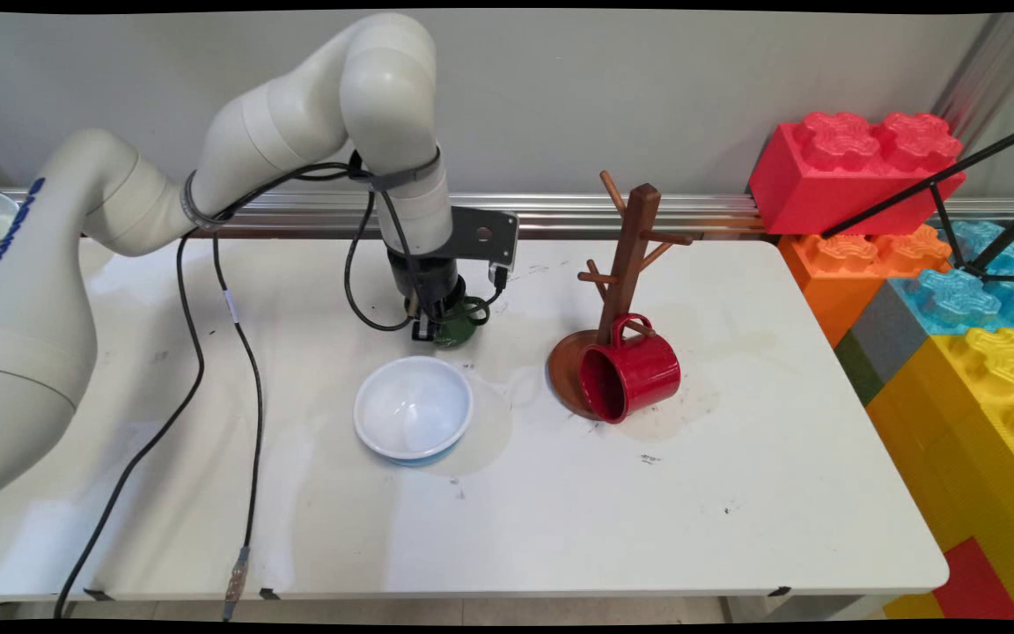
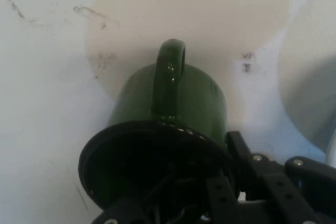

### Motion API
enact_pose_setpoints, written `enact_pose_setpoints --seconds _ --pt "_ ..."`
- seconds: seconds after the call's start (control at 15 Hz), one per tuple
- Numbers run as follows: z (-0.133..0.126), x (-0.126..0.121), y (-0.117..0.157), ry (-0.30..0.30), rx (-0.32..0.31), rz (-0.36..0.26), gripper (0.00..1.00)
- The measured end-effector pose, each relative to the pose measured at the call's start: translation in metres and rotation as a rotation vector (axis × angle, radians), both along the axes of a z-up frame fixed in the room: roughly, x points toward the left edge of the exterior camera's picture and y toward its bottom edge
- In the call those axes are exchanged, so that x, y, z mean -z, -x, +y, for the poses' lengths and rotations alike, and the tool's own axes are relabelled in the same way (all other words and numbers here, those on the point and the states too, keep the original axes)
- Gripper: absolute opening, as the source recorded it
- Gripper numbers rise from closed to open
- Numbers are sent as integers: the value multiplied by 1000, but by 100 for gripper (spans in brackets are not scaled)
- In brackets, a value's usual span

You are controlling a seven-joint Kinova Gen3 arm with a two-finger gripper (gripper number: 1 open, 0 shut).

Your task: Place the picked object on the table

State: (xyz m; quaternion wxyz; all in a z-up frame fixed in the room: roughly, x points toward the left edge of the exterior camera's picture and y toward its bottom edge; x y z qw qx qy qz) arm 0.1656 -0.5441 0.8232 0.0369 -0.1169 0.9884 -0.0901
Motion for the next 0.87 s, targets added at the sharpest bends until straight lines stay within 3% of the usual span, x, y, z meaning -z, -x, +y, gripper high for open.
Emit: enact_pose_setpoints --seconds 0.27,0.33,0.87 --pt "-3 8 5 -11 0 -9 0" --pt "-4 10 7 -12 -1 -9 100" --pt "-15 16 15 7 -28 18 100"
